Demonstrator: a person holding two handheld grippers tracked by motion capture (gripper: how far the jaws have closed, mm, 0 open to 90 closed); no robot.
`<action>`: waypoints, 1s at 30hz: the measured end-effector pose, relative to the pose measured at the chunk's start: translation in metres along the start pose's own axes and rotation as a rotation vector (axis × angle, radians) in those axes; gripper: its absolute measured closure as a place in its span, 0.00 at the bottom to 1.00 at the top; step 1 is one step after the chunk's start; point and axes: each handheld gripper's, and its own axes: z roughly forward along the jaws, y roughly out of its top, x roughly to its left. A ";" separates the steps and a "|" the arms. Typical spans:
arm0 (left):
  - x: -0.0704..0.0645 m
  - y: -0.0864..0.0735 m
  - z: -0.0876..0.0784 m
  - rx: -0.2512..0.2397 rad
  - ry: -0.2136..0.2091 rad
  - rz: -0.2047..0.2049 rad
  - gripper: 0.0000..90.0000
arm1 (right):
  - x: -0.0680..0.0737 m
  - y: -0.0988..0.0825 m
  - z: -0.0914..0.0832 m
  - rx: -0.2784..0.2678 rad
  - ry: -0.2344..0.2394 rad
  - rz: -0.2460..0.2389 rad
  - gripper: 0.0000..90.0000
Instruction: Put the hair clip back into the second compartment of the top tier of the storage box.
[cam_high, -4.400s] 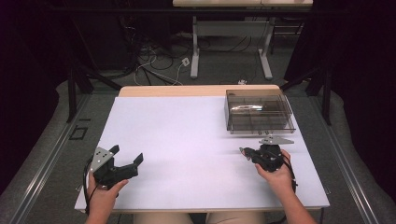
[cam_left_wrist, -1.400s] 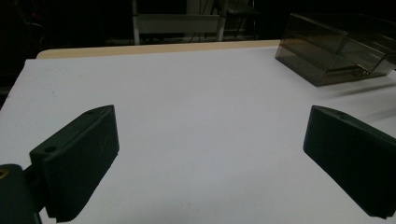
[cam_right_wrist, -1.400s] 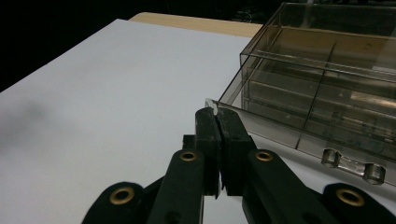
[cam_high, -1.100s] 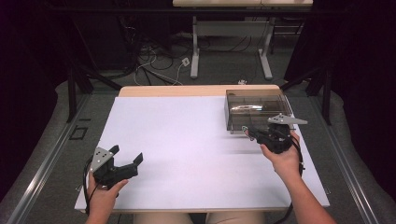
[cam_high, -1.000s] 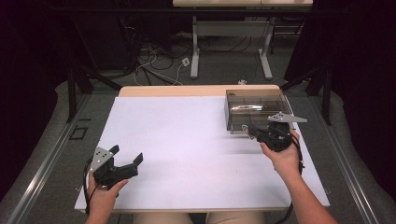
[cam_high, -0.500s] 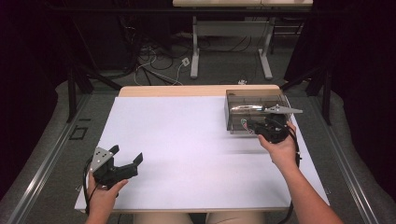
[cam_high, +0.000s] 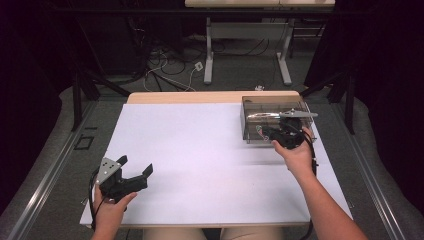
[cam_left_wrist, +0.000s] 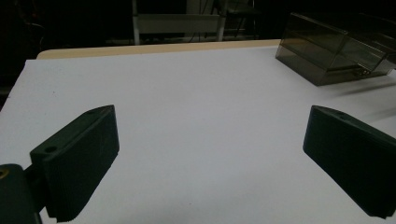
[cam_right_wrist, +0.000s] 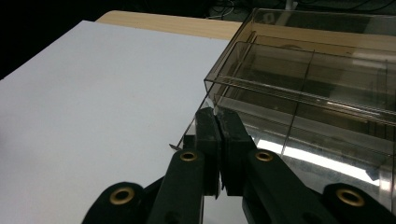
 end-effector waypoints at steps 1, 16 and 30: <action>0.000 0.000 0.000 0.000 0.000 0.001 0.04 | 0.000 0.000 0.001 0.003 -0.001 0.005 0.98; 0.000 0.000 0.000 0.002 0.000 0.000 0.04 | -0.013 0.002 0.011 0.016 -0.032 0.029 0.98; 0.000 0.000 0.000 0.002 0.000 0.001 0.04 | -0.024 0.003 0.012 0.017 -0.055 0.053 0.98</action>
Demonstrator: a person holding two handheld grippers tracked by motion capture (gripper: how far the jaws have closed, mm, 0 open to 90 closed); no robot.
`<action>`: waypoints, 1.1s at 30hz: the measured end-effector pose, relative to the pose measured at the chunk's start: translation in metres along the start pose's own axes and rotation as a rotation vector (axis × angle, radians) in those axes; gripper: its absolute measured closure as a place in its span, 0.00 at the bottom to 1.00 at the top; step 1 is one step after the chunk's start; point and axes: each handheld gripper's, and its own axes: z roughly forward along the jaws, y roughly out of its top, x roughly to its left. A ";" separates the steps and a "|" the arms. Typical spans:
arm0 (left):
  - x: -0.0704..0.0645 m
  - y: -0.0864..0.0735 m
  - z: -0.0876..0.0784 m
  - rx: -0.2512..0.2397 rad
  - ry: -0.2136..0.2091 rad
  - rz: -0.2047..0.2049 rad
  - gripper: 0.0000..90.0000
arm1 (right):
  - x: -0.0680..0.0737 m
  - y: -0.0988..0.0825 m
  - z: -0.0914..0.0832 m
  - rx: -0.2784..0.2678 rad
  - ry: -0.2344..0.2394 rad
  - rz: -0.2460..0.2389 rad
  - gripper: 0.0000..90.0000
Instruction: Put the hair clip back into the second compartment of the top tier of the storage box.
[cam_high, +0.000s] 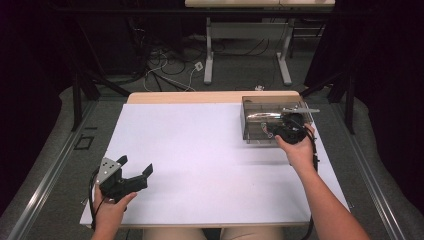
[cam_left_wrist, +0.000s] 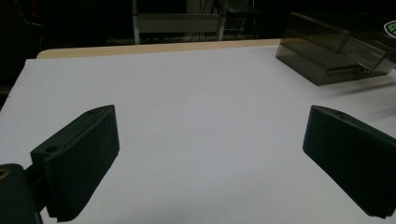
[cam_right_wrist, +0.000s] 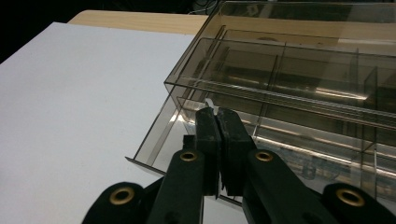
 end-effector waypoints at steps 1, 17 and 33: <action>0.000 0.000 0.000 0.000 0.000 0.000 0.04 | -0.001 0.000 -0.001 0.006 0.001 0.009 0.98; 0.000 0.000 0.000 0.000 0.000 0.000 0.04 | -0.018 0.000 -0.004 0.001 -0.038 0.049 0.98; -0.001 0.000 0.000 0.001 -0.001 0.000 0.04 | -0.032 -0.001 -0.004 0.010 -0.072 0.076 0.98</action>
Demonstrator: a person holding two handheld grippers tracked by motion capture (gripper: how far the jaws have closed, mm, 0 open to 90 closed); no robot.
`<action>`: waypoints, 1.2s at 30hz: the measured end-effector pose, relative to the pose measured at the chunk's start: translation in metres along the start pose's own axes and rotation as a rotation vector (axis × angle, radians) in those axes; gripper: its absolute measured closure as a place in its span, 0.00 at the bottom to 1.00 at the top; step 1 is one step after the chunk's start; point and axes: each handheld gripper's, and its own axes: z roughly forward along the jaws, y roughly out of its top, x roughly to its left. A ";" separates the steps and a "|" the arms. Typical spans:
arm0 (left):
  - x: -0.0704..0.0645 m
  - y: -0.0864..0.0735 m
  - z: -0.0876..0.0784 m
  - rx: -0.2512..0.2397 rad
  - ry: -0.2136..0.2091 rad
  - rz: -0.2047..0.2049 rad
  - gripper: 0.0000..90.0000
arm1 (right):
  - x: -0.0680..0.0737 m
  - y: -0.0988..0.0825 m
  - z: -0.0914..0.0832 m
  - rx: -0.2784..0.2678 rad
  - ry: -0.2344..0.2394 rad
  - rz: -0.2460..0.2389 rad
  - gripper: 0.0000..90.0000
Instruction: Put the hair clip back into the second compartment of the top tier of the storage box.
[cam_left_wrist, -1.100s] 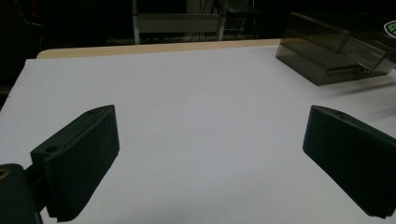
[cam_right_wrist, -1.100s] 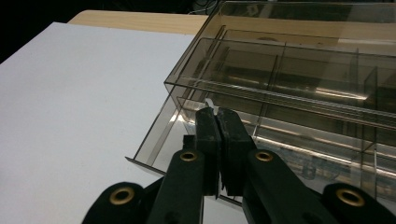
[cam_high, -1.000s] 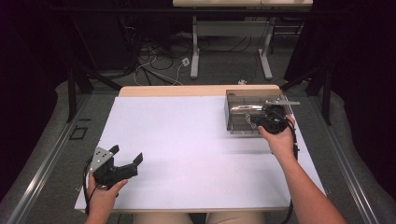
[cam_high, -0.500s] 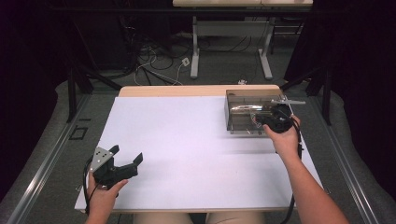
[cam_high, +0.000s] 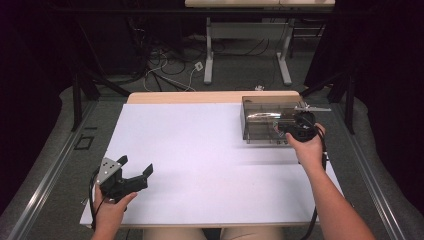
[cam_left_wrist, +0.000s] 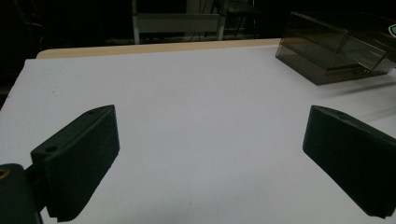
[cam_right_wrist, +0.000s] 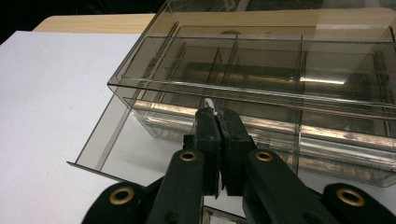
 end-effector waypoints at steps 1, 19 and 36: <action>0.000 0.000 0.000 0.000 0.000 0.000 0.04 | 0.000 0.000 0.000 0.007 -0.002 -0.003 0.98; 0.000 0.000 0.001 -0.001 0.003 0.002 0.04 | 0.007 -0.002 -0.004 -0.077 0.004 -0.115 0.67; -0.001 0.001 0.004 0.002 -0.008 0.007 0.04 | 0.021 -0.007 -0.022 -0.145 0.038 -0.178 0.41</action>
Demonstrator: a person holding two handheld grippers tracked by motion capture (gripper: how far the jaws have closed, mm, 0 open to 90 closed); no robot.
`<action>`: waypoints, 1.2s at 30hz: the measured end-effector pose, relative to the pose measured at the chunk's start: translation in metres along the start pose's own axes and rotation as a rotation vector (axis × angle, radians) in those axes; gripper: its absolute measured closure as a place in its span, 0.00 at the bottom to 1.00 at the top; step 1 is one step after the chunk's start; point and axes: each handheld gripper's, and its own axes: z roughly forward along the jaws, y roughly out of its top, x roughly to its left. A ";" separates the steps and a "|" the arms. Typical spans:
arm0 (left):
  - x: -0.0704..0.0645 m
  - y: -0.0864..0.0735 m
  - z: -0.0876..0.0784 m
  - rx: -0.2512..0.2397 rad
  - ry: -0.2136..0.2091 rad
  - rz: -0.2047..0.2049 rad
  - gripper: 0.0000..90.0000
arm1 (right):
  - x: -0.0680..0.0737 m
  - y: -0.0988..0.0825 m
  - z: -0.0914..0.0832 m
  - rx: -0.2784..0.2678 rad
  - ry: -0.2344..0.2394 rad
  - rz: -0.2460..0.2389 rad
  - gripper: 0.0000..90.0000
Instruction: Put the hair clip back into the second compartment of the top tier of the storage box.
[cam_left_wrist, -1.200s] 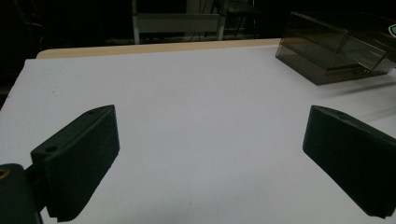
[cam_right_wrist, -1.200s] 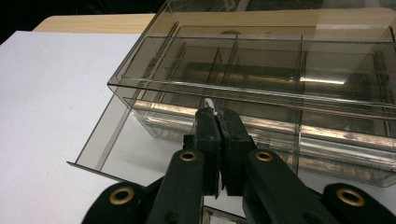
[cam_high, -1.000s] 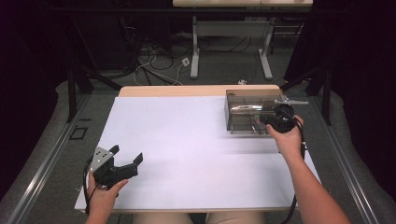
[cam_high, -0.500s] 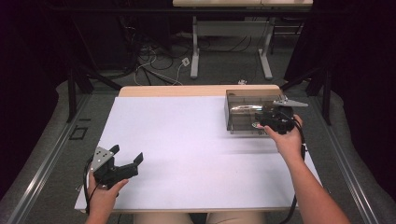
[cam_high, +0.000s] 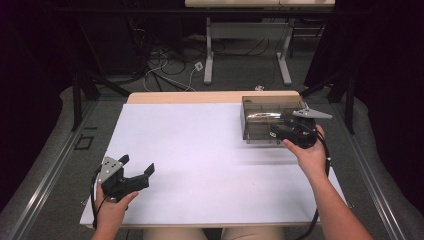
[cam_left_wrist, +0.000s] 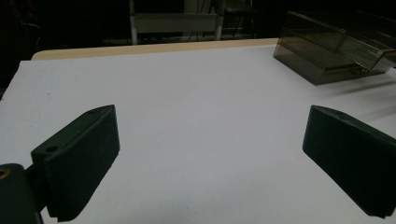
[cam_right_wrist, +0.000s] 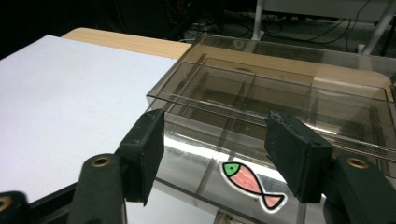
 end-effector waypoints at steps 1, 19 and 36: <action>0.000 0.000 0.000 -0.001 0.001 0.002 0.04 | 0.002 0.000 -0.002 0.007 0.009 0.007 0.41; 0.000 0.000 0.000 0.000 0.002 0.003 0.04 | 0.017 -0.011 -0.017 -0.043 -0.018 -0.038 0.17; -0.002 -0.001 0.002 0.015 -0.001 0.011 0.06 | 0.020 -0.023 -0.033 -0.116 -0.026 -0.023 0.08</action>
